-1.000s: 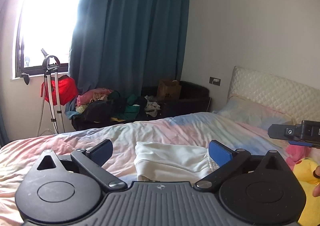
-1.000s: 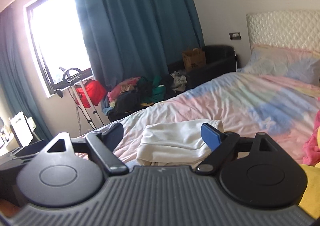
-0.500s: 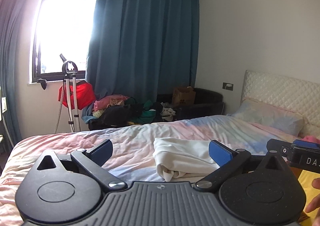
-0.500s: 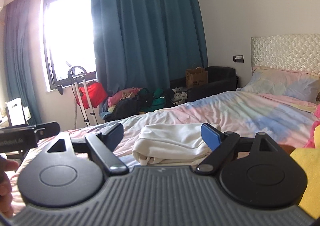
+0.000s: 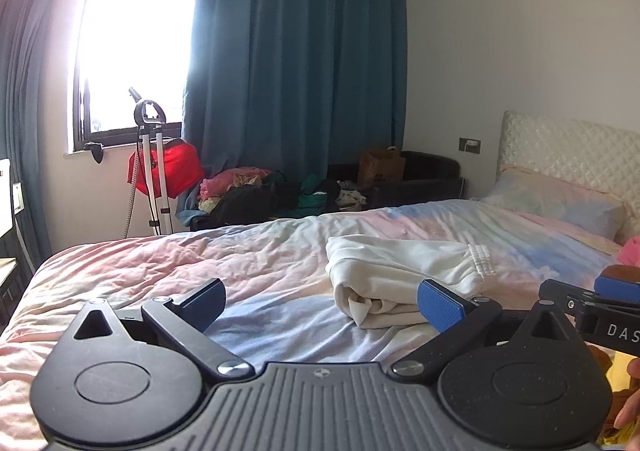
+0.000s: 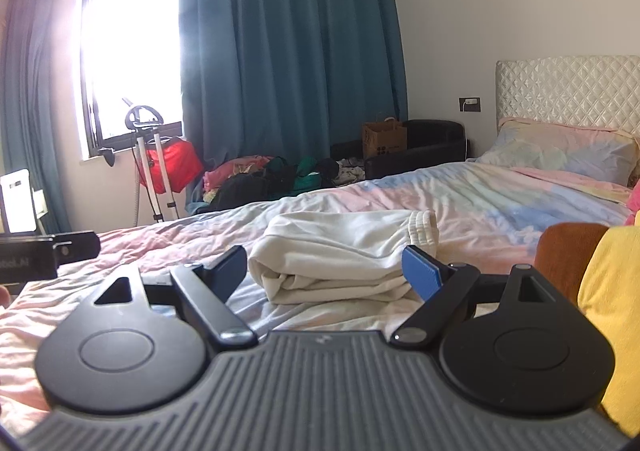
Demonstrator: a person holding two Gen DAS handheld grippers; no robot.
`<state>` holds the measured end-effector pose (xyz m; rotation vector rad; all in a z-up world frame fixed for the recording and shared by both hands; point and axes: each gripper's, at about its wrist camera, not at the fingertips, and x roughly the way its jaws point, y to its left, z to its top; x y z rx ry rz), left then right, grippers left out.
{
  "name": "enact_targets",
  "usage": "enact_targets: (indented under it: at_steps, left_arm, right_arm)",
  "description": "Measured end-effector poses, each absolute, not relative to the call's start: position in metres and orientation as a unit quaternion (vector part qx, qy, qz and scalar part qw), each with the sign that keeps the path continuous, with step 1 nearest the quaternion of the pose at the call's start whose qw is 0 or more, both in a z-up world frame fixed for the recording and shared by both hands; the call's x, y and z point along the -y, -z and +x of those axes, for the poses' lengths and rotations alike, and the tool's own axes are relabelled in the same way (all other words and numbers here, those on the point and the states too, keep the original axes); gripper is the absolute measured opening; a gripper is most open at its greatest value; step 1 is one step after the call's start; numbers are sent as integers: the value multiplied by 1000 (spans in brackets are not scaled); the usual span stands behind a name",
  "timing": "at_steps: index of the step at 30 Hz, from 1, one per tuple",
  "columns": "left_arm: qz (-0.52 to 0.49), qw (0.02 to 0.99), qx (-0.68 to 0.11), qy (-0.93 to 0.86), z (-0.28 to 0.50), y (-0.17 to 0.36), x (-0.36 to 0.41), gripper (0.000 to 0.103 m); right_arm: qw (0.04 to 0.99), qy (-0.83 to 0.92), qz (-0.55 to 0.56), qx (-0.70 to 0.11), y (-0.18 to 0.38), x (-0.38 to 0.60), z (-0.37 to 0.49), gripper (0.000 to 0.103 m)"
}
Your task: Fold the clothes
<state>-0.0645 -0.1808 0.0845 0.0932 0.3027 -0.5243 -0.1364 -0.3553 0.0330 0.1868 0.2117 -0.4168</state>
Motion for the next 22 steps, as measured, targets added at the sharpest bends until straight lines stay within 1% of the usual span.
enact_targets:
  at_steps: [14, 22]
  left_arm:
    - [62, 947, -179, 260, -53, -55, 190, 103]
    - [72, 944, -178, 267, -55, -49, 197, 103]
  right_arm:
    - [962, 228, 101, -109, -22, 357, -137, 86]
    - [962, 230, 76, -127, -21, 353, -129, 86]
